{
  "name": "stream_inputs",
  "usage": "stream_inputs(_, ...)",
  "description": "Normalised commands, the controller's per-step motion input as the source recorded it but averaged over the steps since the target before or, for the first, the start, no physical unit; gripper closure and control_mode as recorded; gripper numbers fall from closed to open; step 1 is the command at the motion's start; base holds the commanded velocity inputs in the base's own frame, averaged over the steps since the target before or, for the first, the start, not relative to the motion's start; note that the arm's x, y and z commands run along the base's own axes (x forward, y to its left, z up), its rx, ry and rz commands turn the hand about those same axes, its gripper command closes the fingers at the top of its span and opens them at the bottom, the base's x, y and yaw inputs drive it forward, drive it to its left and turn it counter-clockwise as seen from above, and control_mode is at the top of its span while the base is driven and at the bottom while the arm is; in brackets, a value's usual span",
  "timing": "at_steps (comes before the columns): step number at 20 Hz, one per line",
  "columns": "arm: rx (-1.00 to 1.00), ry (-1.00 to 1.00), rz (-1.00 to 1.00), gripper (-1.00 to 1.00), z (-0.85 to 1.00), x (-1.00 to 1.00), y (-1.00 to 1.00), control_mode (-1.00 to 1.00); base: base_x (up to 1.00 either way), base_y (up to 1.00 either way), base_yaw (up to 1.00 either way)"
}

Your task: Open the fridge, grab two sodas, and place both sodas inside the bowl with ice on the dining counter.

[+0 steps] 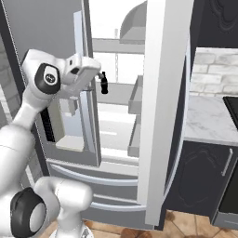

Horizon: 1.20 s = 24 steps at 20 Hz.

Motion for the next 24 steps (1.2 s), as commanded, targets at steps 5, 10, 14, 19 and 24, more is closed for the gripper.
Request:
stream_inputs(5,0.25,-0.15,0.25,-1.0,-0.03,0.02,0.89,-1.0,0.0,0.0,0.0)
stream_inputs(10,0.26,-0.06,0.21,-1.0,0.01,0.3,0.82,-1.0,0.0,0.0,0.0)
stream_inputs(14,0.23,0.0,0.19,-1.0,0.01,0.43,0.42,-1.0,0.0,0.0,0.0)
stream_inputs(19,0.13,0.0,0.13,-1.0,0.0,0.54,0.05,-1.0,0.0,0.0,0.0)
stream_inputs(24,0.07,-0.01,0.06,-1.0,-0.02,0.53,0.0,-1.0,0.0,0.0,0.0)
